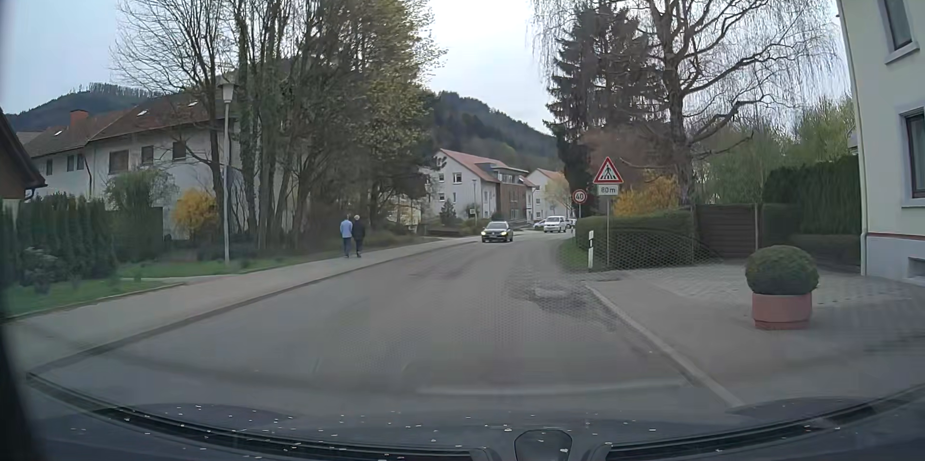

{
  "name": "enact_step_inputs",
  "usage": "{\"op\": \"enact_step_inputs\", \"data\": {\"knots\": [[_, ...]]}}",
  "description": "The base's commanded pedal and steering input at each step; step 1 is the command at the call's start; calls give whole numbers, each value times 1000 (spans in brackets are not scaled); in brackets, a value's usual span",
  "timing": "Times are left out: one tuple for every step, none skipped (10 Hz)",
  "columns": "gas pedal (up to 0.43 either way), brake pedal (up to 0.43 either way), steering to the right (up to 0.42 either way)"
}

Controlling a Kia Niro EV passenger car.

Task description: Follow the waypoints while adhering to traffic rules and regulations

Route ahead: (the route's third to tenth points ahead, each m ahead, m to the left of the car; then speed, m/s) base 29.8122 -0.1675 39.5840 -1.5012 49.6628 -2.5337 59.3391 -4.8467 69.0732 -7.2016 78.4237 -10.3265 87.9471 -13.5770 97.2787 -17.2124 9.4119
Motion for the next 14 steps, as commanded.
{"op": "enact_step_inputs", "data": {"knots": [[79,0,4],[79,0,7],[79,0,8],[87,0,9],[98,0,9],[138,0,9],[169,0,9],[177,0,9],[189,0,10],[189,0,10],[189,0,10],[189,0,11],[177,0,10],[177,0,10]]}}
